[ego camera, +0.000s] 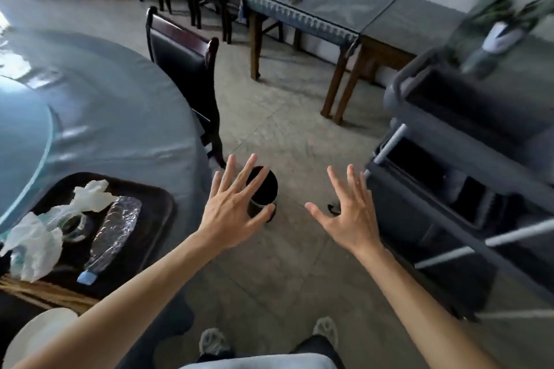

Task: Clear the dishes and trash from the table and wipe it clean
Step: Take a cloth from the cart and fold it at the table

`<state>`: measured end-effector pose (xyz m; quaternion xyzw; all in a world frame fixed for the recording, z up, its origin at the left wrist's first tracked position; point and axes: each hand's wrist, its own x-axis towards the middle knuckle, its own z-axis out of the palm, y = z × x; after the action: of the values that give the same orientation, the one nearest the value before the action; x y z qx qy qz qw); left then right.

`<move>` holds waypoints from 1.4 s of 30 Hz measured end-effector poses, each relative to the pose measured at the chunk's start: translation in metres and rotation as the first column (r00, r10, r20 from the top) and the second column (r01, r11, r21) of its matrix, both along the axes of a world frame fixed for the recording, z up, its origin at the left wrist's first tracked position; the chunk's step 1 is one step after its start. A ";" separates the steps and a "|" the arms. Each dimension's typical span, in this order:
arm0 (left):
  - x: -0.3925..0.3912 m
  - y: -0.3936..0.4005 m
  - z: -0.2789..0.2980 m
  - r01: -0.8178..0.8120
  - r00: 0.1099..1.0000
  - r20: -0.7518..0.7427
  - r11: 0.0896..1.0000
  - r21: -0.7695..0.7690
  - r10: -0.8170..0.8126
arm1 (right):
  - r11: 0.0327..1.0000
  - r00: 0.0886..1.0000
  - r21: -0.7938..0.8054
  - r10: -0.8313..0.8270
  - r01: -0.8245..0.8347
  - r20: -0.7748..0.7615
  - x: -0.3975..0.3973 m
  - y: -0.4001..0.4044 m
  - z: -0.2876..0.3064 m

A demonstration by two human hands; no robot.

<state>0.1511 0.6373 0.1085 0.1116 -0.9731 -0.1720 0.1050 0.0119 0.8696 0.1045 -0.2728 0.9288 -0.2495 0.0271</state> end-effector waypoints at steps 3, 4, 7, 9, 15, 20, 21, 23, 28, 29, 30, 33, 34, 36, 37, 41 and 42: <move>-0.047 0.055 -0.003 0.096 0.995 -0.010 0.995 -0.004 -0.096 | 0.996 0.996 -0.004 -0.091 0.091 0.009 -0.024 0.069 -0.001; -0.062 0.074 -0.005 0.116 0.993 -0.008 0.993 -0.001 -0.116 | 0.993 0.993 -0.001 -0.115 0.115 0.015 -0.033 0.093 -0.002; -0.106 0.141 -0.012 0.166 0.986 0.019 0.985 0.042 -0.166 | 0.982 0.982 0.004 -0.187 0.187 0.024 -0.061 0.169 -0.006; -0.134 0.187 -0.017 0.211 0.976 0.035 0.975 0.063 -0.214 | 0.972 0.972 0.007 -0.233 0.233 0.038 -0.080 0.219 -0.010; -0.212 0.321 -0.030 0.374 0.923 0.066 0.924 0.077 -0.379 | 0.918 0.917 0.008 -0.396 0.396 0.045 -0.122 0.357 -0.011; -0.269 0.407 -0.032 0.527 0.845 0.073 0.848 0.048 -0.530 | 0.833 0.827 -0.007 -0.548 0.553 0.124 -0.142 0.445 -0.024; -0.280 0.421 -0.032 0.552 0.829 0.071 0.832 0.058 -0.555 | 0.808 0.800 -0.020 -0.579 0.589 0.160 -0.144 0.460 -0.029; -0.302 0.446 -0.034 0.593 0.799 0.067 0.802 0.068 -0.597 | 0.756 0.746 -0.055 -0.627 0.652 0.224 -0.146 0.487 -0.038; -0.352 0.514 -0.030 0.607 0.714 0.060 0.659 0.444 -0.697 | 0.614 0.605 -0.106 -0.707 0.782 0.366 -0.158 0.546 -0.055; -0.362 0.528 -0.030 0.547 0.703 0.066 0.597 0.586 -0.708 | 0.577 0.573 -0.123 -0.717 0.807 0.397 -0.163 0.557 -0.056; -0.374 0.543 -0.032 0.489 0.691 0.080 0.546 0.681 -0.718 | 0.538 0.543 -0.142 -0.727 0.831 0.420 -0.169 0.567 -0.056; -0.410 0.588 -0.037 0.372 0.655 0.167 0.507 0.777 -0.737 | 0.402 0.435 -0.174 -0.766 0.899 0.474 -0.194 0.598 -0.051; -0.417 0.600 -0.040 0.345 0.645 0.187 0.500 0.794 -0.741 | 0.365 0.408 -0.187 -0.769 0.912 0.493 -0.200 0.604 -0.050; -0.434 0.625 -0.046 0.324 0.604 0.214 0.482 0.814 -0.768 | 0.308 0.379 -0.221 -0.777 0.925 0.503 -0.214 0.617 -0.050; -0.442 0.638 -0.049 0.297 0.597 0.232 0.480 0.826 -0.768 | 0.277 0.360 -0.234 -0.779 0.932 0.513 -0.221 0.624 -0.053; -0.461 0.674 -0.058 0.212 0.629 0.281 0.508 0.835 -0.724 | 0.213 0.360 -0.308 -0.732 0.927 0.578 -0.241 0.645 -0.059; -0.463 0.682 -0.062 0.215 0.635 0.284 0.518 0.828 -0.718 | 0.209 0.376 -0.330 -0.705 0.920 0.601 -0.246 0.650 -0.060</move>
<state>-0.3120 1.3188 0.0461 -0.0930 -0.7869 -0.5218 -0.3160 -0.2337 1.5194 0.0440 0.3204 0.7649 -0.5563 -0.0521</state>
